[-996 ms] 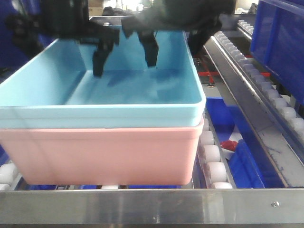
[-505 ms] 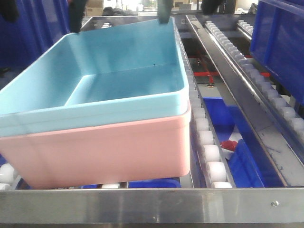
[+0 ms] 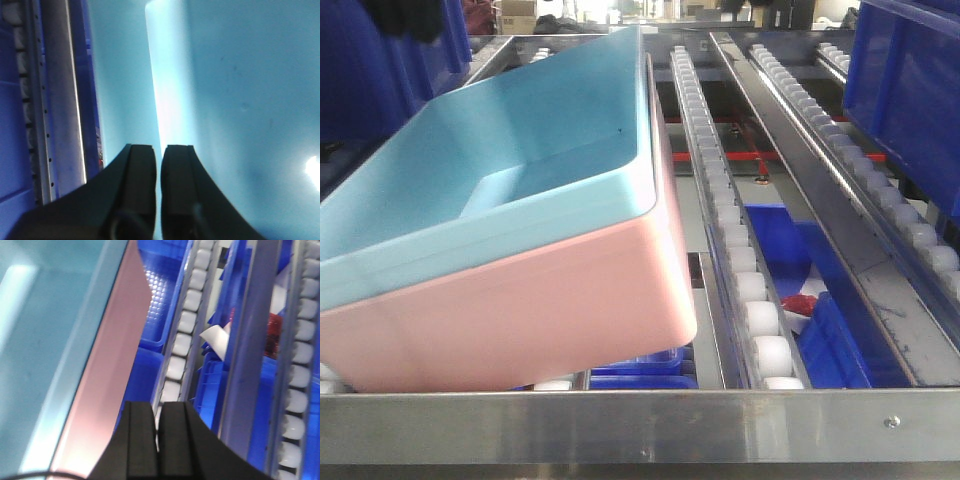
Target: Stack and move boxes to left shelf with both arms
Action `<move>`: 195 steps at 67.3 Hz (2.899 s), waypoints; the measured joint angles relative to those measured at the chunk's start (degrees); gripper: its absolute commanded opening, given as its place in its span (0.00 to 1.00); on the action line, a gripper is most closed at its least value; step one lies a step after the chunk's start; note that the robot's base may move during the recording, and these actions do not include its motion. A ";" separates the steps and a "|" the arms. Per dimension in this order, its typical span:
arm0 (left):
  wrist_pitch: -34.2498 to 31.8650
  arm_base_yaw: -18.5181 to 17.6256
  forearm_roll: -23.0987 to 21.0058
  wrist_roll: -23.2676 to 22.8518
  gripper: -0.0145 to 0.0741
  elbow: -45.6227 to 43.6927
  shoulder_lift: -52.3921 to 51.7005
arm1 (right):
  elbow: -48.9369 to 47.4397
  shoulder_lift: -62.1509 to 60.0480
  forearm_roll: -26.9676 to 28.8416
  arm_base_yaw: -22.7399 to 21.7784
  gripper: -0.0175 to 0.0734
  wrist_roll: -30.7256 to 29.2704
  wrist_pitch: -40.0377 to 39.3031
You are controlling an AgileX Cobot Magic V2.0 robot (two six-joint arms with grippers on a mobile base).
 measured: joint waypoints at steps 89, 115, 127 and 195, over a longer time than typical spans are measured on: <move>-39.14 0.00 -0.21 0.24 0.17 57.05 -61.90 | 55.30 -59.42 -3.15 0.00 0.25 0.00 -28.27; -37.86 0.00 -0.21 0.24 0.17 57.09 -61.90 | 55.43 -59.69 -3.60 0.00 0.25 0.00 -28.29; -37.73 0.00 -0.21 0.24 0.17 57.09 -61.90 | 55.43 -59.69 -3.60 0.00 0.25 0.00 -28.29; -51.35 20.12 -26.85 29.20 0.17 83.64 -91.51 | 55.57 -59.69 -3.82 0.00 0.25 0.00 -28.28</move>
